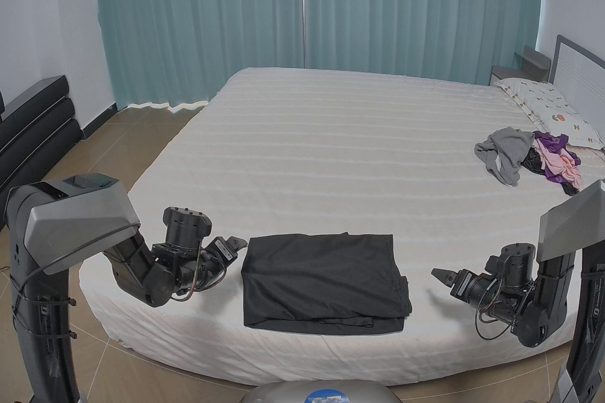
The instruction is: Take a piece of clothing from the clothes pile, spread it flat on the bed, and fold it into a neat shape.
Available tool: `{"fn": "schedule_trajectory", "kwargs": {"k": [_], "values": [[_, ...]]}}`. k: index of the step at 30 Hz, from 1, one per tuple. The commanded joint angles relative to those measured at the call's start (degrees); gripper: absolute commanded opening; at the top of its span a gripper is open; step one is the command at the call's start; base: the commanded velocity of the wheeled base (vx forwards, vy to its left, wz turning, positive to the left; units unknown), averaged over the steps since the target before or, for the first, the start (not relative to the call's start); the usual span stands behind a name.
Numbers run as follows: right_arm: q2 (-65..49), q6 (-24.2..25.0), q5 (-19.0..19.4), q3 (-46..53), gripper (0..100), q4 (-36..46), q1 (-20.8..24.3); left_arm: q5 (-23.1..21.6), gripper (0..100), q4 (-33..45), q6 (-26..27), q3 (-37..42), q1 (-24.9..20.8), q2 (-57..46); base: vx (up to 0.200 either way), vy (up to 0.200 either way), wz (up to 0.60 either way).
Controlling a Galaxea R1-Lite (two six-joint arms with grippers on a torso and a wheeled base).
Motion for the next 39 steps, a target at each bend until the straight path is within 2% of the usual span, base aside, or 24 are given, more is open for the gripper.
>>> {"fn": "schedule_trajectory", "kwargs": {"k": [1,4,8,10,13,17,19,26,31,33,34,36,39], "values": [[-3.62,-1.00,-1.52,-0.37,100,-0.81,0.07,0.02,100,-0.05,-0.42,2.75,3.64,-5.59,0.000,0.000,0.00],[-5.64,-2.50,-1.70,-0.46,100,-0.81,-0.19,0.02,100,-0.75,-2.88,6.88,4.79,-9.11,0.000,0.000,0.00],[-7.22,-5.57,-2.75,0.51,100,-0.89,-0.37,0.20,100,-1.01,-3.14,8.99,5.84,-10.16,0.000,0.000,0.00],[-13.11,-6.19,-4.95,3.32,100,-0.89,-0.37,0.20,100,-1.37,-3.23,11.80,6.98,-14.20,0.000,0.000,0.00],[-20.93,-6.54,-5.48,5.61,100,-0.81,-0.89,0.11,100,-1.37,-3.23,14.44,7.33,-19.30,0.000,0.000,0.00],[-28.05,-8.39,-5.57,8.95,100,-0.81,-2.12,0.11,100,-1.37,-3.23,17.60,7.16,-25.19,0.000,0.000,0.00],[-34.73,-10.41,-5.30,11.85,100,-0.81,-3.79,0.20,100,-1.28,-3.06,19.71,7.16,-31.43,0.000,0.000,0.00],[-46.51,-12.08,-5.65,11.93,100,0.42,-6.43,1.08,100,-0.05,-2.00,22.17,7.25,-44.61,0.000,0.000,0.00],[-57.58,-14.10,-5.48,11.93,100,10.88,-8.01,1.43,100,3.29,4.33,26.04,7.25,-56.30,0.000,0.000,0.00],[-60.31,-14.10,-5.48,11.93,100,13.43,-7.92,1.69,100,3.73,5.03,27.09,7.25,-58.41,0.000,0.000,0.00],[-67.60,-14.36,-5.57,11.93,100,19.32,-8.01,2.83,100,3.91,5.29,30.08,7.25,-62.72,0.000,0.000,0.00],[-73.75,-15.15,-5.30,11.93,100,24.24,-8.10,3.98,100,3.82,5.65,31.93,7.25,-66.15,0.000,0.000,0.00],[-84.12,-17.97,-4.86,11.93,100,36.90,-8.01,6.09,100,4.70,8.02,33.16,7.25,-72.92,0.000,0.000,0.00]]}}
